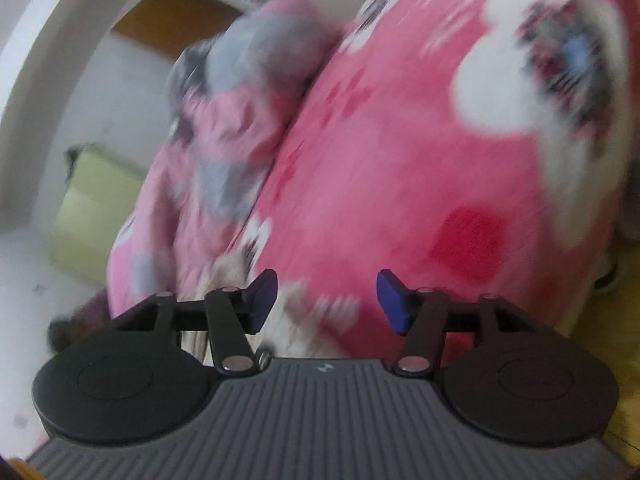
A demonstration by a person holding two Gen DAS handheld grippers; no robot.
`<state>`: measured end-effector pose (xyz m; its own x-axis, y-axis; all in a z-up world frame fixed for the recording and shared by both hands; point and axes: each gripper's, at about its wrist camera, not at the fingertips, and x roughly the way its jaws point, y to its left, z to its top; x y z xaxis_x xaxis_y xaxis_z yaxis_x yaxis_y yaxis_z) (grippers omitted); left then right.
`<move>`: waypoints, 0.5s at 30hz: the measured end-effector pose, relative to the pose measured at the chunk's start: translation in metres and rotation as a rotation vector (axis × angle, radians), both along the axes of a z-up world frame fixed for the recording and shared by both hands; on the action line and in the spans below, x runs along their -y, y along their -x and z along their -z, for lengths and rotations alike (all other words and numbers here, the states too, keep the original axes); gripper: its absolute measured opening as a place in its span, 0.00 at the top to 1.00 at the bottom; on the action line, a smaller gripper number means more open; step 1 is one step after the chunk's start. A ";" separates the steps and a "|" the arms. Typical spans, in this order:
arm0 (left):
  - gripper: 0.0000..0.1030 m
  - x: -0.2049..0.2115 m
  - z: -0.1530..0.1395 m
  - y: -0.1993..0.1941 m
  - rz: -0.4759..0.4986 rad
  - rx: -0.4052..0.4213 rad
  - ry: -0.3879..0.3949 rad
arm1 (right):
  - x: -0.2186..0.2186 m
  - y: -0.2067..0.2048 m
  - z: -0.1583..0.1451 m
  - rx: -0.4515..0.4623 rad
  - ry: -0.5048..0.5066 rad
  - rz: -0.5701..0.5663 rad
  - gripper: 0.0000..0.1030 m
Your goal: Fold clothes
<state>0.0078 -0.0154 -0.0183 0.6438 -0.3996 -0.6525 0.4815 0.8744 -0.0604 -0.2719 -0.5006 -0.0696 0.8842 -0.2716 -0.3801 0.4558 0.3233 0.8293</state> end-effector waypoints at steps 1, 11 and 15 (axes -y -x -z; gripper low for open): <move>0.51 0.001 0.000 -0.004 -0.002 0.009 -0.003 | -0.001 -0.002 -0.007 0.001 0.014 0.006 0.45; 0.51 0.015 0.019 -0.036 -0.043 0.040 -0.074 | -0.030 -0.190 -0.042 -0.082 0.161 -0.303 0.46; 0.51 0.014 0.026 -0.038 -0.036 0.034 -0.073 | -0.032 -0.285 -0.038 -0.194 0.200 -0.395 0.46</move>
